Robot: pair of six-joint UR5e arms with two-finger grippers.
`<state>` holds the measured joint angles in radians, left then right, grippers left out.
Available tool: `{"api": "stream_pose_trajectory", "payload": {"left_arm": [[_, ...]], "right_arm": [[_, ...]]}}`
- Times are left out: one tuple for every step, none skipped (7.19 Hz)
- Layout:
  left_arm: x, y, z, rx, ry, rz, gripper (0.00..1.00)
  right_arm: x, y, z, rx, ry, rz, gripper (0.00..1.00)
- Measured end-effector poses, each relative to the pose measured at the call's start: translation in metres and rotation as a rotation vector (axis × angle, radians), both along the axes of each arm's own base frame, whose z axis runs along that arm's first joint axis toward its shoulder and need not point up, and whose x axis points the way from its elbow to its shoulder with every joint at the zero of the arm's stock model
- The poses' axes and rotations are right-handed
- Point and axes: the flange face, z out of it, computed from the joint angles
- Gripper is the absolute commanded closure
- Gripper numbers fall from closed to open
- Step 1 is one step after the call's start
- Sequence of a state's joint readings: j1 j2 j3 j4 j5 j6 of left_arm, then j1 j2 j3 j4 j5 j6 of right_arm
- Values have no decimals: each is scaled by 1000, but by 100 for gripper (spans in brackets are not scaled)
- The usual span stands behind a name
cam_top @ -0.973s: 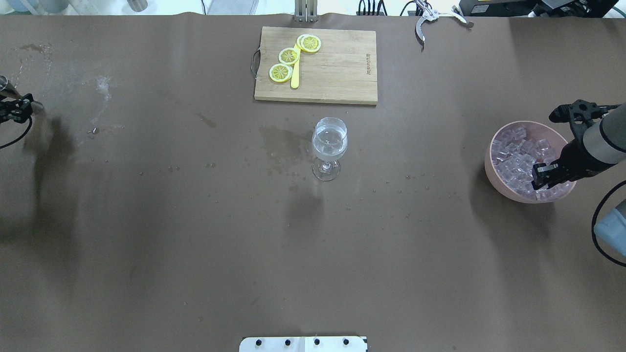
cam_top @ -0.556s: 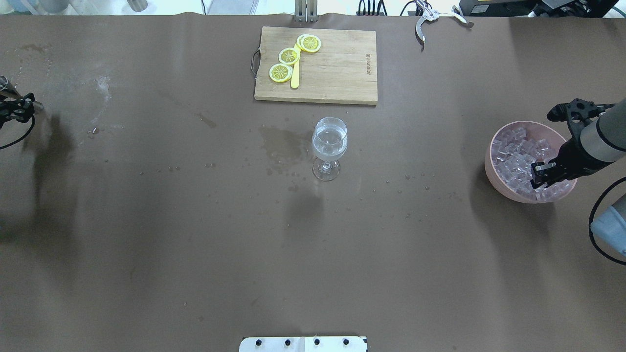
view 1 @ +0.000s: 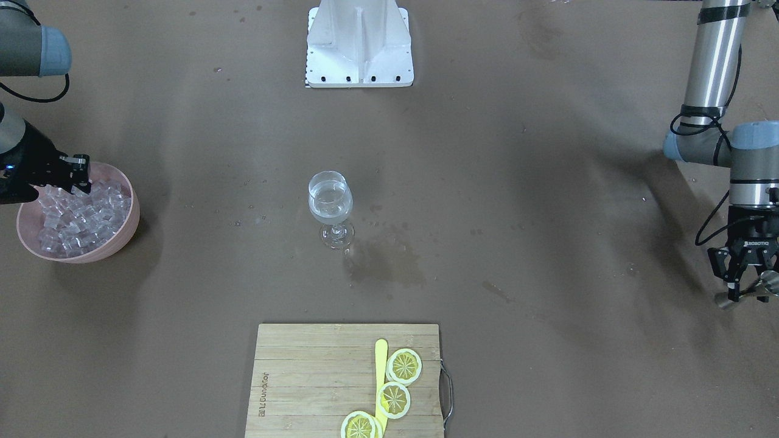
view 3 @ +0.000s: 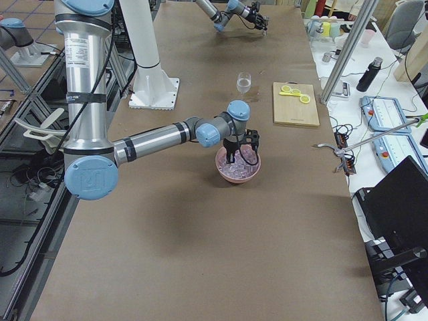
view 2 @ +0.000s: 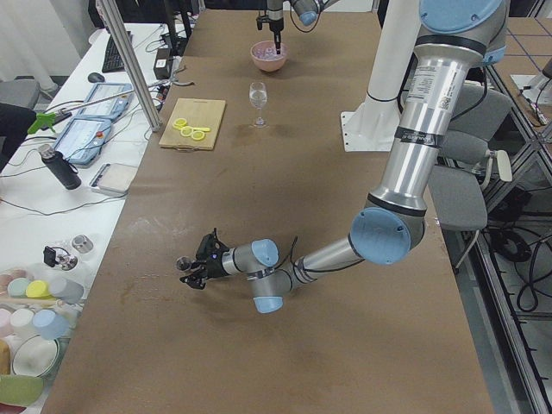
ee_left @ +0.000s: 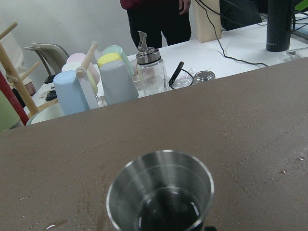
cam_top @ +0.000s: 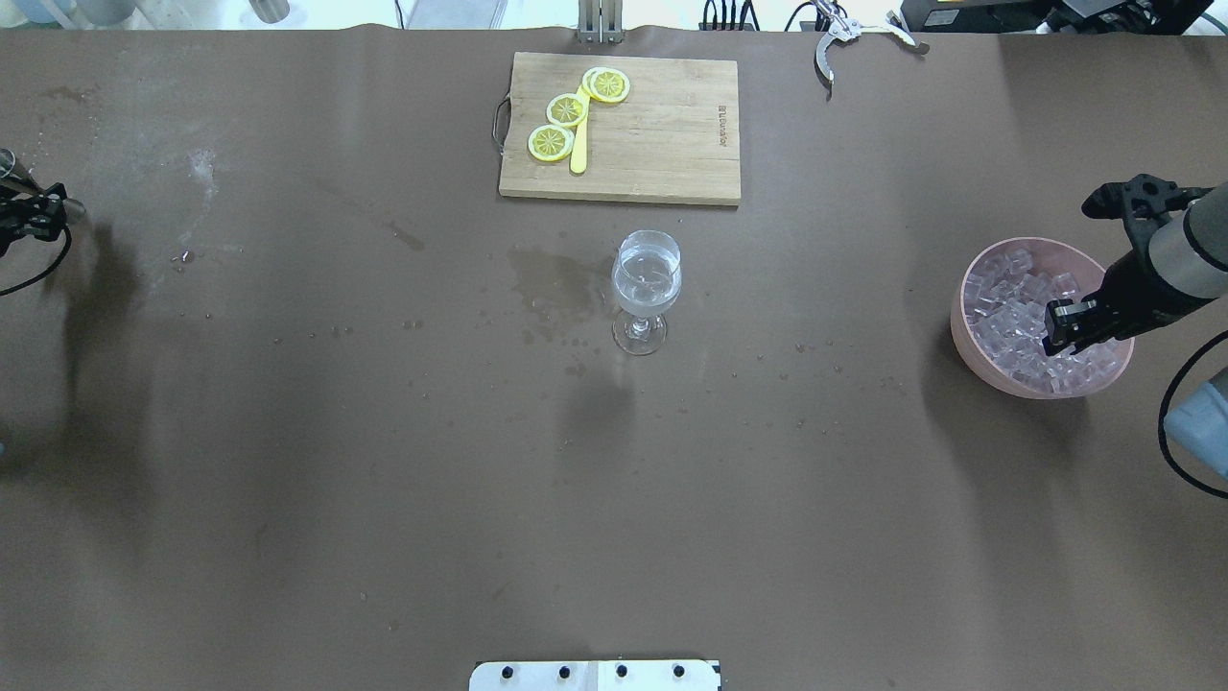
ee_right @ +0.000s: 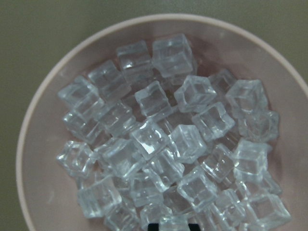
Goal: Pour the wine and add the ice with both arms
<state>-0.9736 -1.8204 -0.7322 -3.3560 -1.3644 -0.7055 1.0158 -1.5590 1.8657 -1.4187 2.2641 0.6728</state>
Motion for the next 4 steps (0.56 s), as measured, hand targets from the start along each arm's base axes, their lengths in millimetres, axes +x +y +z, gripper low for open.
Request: {"api": "stream_pose_trajectory", "payload": {"left_arm": [[0,-1,-1,2,0,-2,51],[0,-1,-1,2,0,-3,52],[0,0,0,2,-1,-4,55],[0,0,0,2,-1,-4,56]], "right_arm": [[10,-10,-27,-18,-10,22,100],[15,-18,-62,-31,-10,35,100],[14,-29,-101,-41,-7,45,100],[10,-41,-141,-48,-3,53,100]]}}
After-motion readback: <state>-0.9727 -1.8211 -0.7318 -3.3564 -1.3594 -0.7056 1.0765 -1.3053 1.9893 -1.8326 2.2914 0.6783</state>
